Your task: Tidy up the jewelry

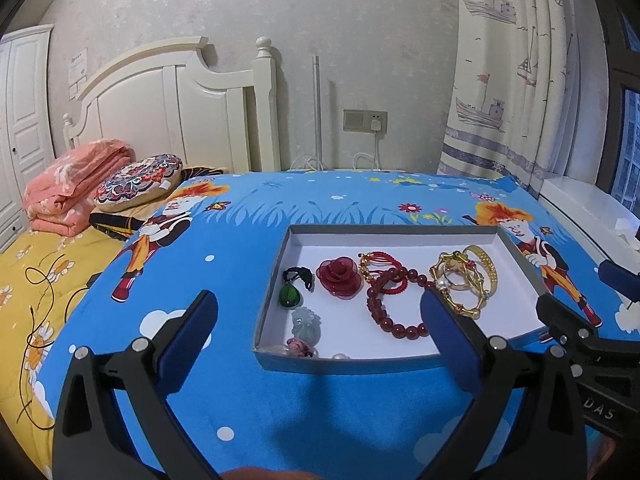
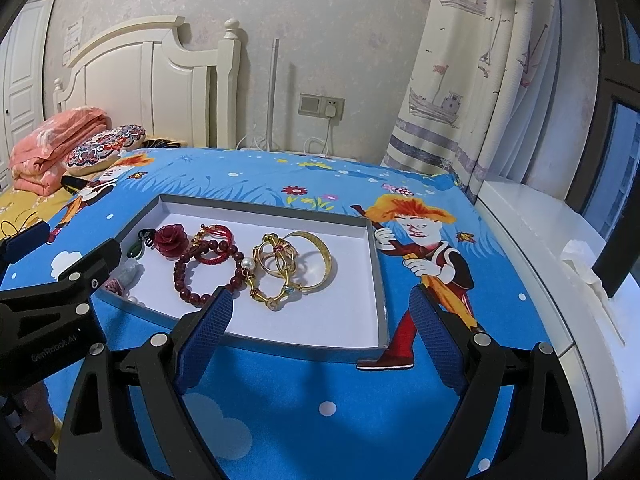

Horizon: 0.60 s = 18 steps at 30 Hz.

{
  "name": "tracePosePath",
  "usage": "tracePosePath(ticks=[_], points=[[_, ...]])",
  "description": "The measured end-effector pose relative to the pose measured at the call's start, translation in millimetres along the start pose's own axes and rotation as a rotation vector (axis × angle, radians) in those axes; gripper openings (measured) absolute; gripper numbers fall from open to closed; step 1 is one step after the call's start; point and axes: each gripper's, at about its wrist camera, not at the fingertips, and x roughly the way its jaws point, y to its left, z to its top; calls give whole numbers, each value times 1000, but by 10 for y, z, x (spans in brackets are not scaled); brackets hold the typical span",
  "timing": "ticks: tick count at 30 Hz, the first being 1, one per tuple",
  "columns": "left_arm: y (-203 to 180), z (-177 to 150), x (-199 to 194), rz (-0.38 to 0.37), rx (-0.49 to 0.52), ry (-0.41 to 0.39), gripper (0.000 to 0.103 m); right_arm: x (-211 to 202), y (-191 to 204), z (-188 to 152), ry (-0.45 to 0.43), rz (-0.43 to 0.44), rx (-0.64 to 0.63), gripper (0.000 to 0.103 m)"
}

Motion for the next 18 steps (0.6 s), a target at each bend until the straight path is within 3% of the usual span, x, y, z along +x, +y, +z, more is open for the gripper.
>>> tracePosePath(ticks=[14, 18], points=[[81, -33, 88, -9, -9, 35, 98, 30, 1, -44, 12, -1, -1, 84], [322, 65, 176, 21, 38, 49, 98, 54, -114, -47, 21, -14, 12, 84]])
